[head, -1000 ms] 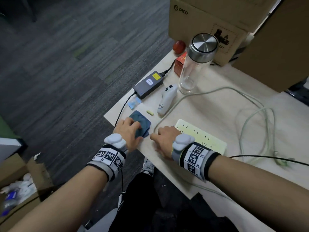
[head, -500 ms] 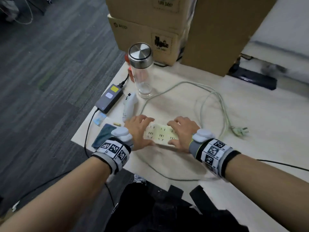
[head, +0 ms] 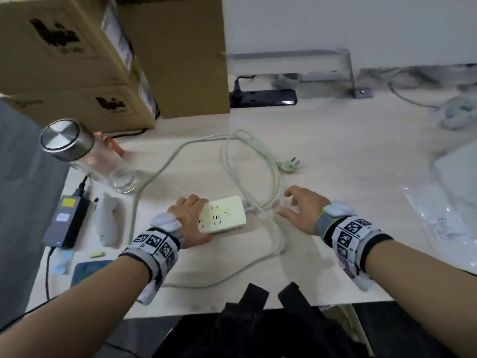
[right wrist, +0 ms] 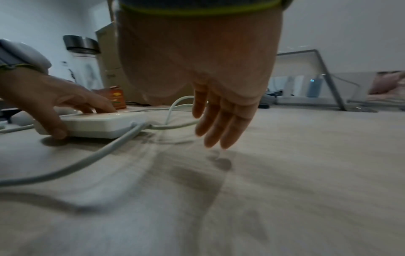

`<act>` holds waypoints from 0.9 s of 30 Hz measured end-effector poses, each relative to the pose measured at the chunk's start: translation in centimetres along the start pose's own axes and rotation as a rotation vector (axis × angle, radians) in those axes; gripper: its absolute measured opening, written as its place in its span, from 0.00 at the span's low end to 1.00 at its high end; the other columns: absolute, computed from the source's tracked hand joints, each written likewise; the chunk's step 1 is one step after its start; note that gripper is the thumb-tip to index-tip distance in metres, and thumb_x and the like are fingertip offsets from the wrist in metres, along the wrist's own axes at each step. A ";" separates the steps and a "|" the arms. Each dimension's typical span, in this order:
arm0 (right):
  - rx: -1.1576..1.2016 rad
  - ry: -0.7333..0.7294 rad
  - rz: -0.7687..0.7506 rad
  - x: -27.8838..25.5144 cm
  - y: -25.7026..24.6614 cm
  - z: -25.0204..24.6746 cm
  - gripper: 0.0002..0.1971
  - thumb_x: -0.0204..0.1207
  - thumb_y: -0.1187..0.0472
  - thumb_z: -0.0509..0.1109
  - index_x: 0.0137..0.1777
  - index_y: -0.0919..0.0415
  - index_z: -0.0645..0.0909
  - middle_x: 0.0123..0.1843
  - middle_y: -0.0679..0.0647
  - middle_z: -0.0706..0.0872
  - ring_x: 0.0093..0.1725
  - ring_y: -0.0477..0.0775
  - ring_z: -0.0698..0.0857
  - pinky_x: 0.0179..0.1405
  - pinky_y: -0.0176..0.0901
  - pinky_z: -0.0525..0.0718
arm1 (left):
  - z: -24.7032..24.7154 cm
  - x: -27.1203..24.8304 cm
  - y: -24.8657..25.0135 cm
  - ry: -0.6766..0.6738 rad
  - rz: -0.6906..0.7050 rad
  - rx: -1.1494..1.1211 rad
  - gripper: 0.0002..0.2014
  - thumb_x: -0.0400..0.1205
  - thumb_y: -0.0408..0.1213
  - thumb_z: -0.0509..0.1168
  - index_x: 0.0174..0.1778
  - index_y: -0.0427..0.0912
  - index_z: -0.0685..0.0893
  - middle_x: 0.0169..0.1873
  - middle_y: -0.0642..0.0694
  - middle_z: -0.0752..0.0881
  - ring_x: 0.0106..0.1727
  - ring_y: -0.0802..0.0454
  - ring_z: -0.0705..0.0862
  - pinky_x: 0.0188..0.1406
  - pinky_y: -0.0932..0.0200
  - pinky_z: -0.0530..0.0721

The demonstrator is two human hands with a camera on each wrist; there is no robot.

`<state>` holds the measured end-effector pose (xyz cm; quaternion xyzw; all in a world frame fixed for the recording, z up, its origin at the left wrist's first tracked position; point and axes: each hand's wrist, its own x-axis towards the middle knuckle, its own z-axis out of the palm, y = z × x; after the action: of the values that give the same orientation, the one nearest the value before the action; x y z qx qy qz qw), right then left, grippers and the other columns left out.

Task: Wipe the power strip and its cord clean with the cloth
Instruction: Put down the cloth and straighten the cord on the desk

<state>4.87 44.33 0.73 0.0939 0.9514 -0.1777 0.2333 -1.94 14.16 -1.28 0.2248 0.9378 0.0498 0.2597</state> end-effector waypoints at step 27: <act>0.311 -0.020 -0.109 -4.8 12.3 -3.6 0.08 0.74 0.43 0.69 0.43 0.44 0.77 0.33 0.41 0.82 0.40 0.49 0.82 0.42 0.40 0.79 | 2.3 7.5 25.4 0.031 0.056 0.071 0.43 0.66 0.73 0.60 0.73 0.50 0.66 0.64 0.51 0.73 0.61 0.48 0.72 0.61 0.50 0.74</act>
<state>10.82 56.59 2.37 0.0752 0.9137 -0.3361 0.2156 3.54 40.14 -1.43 0.2592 0.9363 0.0274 0.2354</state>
